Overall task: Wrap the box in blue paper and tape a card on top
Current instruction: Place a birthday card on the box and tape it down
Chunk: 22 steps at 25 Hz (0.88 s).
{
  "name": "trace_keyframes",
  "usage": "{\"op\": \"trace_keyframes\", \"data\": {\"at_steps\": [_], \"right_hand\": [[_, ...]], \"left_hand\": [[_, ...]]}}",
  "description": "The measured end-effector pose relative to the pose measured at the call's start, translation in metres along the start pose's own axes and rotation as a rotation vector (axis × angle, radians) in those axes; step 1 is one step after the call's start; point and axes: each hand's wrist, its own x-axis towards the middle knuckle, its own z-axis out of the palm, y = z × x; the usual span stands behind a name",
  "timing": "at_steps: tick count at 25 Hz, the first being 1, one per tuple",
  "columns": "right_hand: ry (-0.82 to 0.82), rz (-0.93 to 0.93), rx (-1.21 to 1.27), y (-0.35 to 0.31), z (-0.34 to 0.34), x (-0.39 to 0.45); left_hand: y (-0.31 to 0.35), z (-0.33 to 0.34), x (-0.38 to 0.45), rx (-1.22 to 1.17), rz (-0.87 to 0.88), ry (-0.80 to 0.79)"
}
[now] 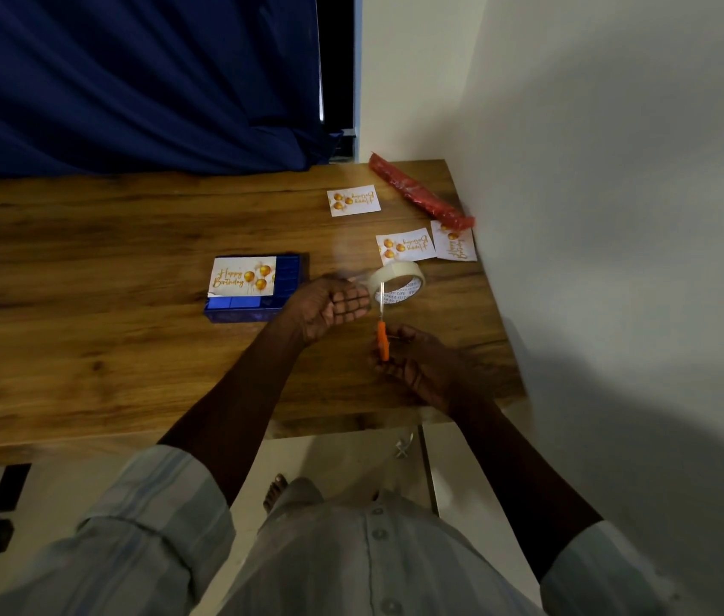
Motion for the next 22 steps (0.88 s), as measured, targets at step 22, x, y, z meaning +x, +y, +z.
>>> {"op": "trace_keyframes", "data": {"at_steps": [22], "right_hand": [[-0.009, -0.062, -0.41, -0.008, -0.005, 0.043]], "left_hand": [[0.004, 0.0, -0.003, 0.038, -0.005, 0.034]]}}
